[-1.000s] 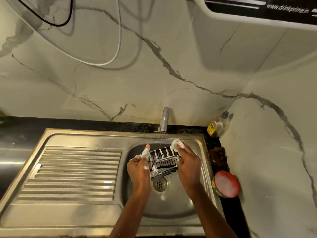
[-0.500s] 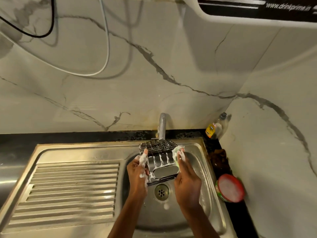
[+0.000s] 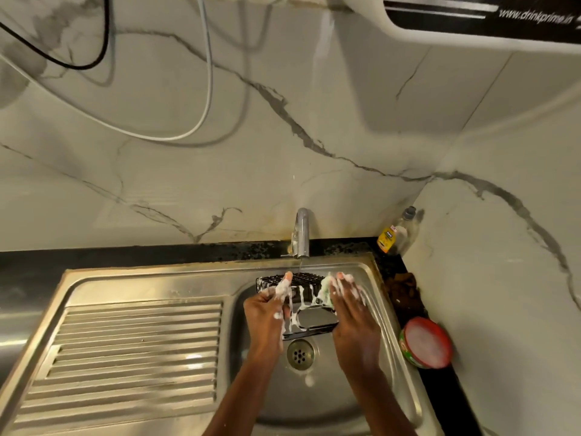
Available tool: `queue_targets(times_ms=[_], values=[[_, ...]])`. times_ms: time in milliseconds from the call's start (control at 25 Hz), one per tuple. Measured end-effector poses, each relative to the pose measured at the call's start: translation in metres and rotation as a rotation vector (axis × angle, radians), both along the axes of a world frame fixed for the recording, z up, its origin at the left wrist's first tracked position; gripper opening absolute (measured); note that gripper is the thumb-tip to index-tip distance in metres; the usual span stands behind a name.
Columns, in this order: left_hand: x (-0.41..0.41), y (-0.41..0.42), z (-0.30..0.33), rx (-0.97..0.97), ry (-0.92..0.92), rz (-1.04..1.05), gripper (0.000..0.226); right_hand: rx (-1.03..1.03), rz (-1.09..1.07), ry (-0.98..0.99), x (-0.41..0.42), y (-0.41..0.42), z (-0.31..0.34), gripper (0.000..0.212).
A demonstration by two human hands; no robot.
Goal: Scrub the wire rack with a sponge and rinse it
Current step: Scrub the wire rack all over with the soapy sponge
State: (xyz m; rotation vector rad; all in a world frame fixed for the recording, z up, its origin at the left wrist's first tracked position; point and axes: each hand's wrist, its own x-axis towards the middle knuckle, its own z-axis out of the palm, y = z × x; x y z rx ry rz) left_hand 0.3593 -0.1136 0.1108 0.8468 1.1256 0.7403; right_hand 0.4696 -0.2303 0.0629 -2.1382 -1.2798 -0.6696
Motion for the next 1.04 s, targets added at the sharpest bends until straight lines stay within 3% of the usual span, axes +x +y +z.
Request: queue_targets(times_ms=[80,200,360,520,720,880,1040], values=[[-0.002,0.001,-0.003,-0.009,-0.018,0.014,0.022,0.026,0.020,0.124,-0.023,0.013,0.002,0.051],[-0.011,0.002,-0.007,0.000,-0.008,0.019,0.021,-0.050,0.156,0.059,-0.029,0.009,0.000,0.049],[-0.018,0.004,-0.003,-0.066,0.024,0.083,0.016,0.077,0.001,0.357,0.002,-0.007,0.020,0.051],[-0.022,0.003,-0.001,-0.102,-0.036,0.077,0.013,0.032,0.118,0.188,-0.045,-0.031,0.008,0.054],[-0.018,0.001,0.007,-0.162,-0.120,0.163,0.016,0.039,0.050,0.258,-0.055,-0.016,0.014,0.047],[-0.012,-0.003,0.011,-0.223,-0.171,0.145,0.026,-0.077,0.380,-0.074,-0.081,-0.013,0.003,0.044],[-0.007,-0.005,0.007,-0.241,-0.047,0.180,0.016,0.060,0.036,0.135,-0.038,-0.023,0.004,0.040]])
